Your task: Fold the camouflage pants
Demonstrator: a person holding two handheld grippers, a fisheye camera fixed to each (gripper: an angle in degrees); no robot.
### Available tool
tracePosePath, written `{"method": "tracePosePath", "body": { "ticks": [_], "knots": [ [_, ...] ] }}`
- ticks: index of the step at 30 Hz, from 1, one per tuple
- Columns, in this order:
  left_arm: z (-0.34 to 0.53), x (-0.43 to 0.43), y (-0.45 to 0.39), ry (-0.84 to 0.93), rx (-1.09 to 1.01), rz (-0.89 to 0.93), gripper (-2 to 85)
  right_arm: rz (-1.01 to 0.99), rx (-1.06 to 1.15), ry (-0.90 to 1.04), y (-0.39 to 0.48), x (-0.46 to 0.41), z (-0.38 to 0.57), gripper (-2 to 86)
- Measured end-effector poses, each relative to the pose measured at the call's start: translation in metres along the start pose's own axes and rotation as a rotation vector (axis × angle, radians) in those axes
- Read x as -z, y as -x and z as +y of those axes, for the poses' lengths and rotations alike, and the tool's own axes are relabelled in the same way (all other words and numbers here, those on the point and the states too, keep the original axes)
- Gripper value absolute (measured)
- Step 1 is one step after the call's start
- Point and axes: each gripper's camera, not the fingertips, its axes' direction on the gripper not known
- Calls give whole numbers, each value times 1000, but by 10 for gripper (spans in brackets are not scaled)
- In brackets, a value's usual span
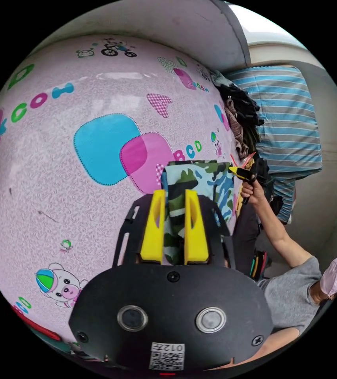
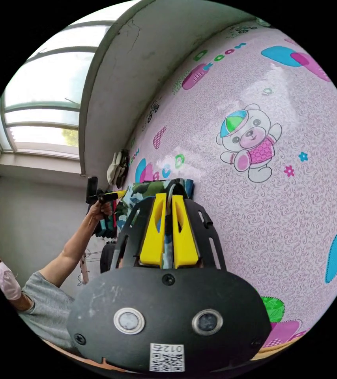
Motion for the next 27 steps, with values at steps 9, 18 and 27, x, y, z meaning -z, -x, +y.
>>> {"method": "tracePosePath", "body": {
  "ticks": [9, 18, 27],
  "knots": [
    [-4, -17, -16, -52, -20, -68, 2, 114, -22, -24, -1, -30, 0, 6],
    [50, 49, -118, -350, -130, -285, 6, 219, 21, -194, 40, -2, 28, 56],
    [68, -51, -245, -366, -97, -542, 5, 455, 78, -382, 151, -71, 62, 73]
  ]
}}
